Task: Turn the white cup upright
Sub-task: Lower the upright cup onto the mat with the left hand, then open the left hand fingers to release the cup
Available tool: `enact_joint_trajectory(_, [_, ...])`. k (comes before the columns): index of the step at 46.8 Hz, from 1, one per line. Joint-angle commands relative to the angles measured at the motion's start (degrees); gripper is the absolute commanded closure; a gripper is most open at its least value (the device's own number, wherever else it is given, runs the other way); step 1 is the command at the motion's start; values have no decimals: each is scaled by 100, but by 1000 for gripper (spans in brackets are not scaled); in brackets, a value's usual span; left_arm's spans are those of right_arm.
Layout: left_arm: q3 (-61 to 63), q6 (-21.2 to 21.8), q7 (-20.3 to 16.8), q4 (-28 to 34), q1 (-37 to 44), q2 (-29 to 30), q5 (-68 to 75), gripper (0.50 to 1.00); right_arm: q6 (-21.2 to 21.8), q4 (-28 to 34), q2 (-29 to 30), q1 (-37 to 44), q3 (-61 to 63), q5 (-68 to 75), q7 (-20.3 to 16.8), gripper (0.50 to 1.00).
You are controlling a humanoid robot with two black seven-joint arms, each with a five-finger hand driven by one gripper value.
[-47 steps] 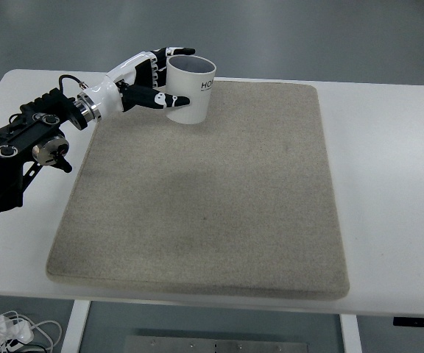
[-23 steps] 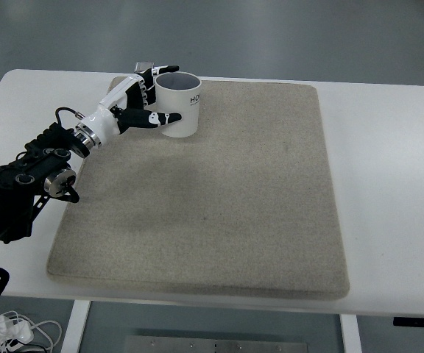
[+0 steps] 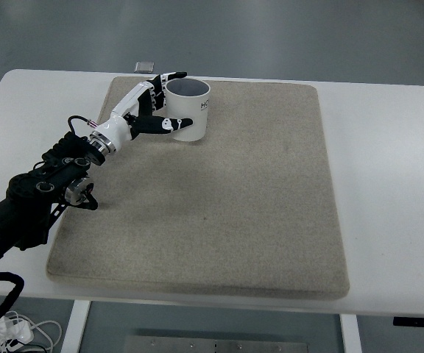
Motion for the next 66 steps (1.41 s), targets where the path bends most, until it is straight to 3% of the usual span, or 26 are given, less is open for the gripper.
enact_joint_trajectory(1, [2,88,1,0,10,-12,0,877,0,-3,0,0,1,0,0,548])
enact_joint_trajectory(19, [2,247,1,9,106,-118,-18,720,0,-3,0,0,1,0,0,548])
enact_joint_trajectory(21, [2,247,1,0,115,-127,-35,609,0,6,0,0,1,0,0,548])
enact_joint_trajectory(26, [2,238,1,-8,124,-118,-61,506,0,-3,0,0,1,0,0,548])
enact_joint_trajectory(47, [-94,-61,1,-175,89,-83,-123,504,0,-3,0,0,1,0,0,548])
enact_joint_trajectory(66, [-200,-324,1,-641,-166,436,-1537,504,0,6,0,0,1,0,0,548])
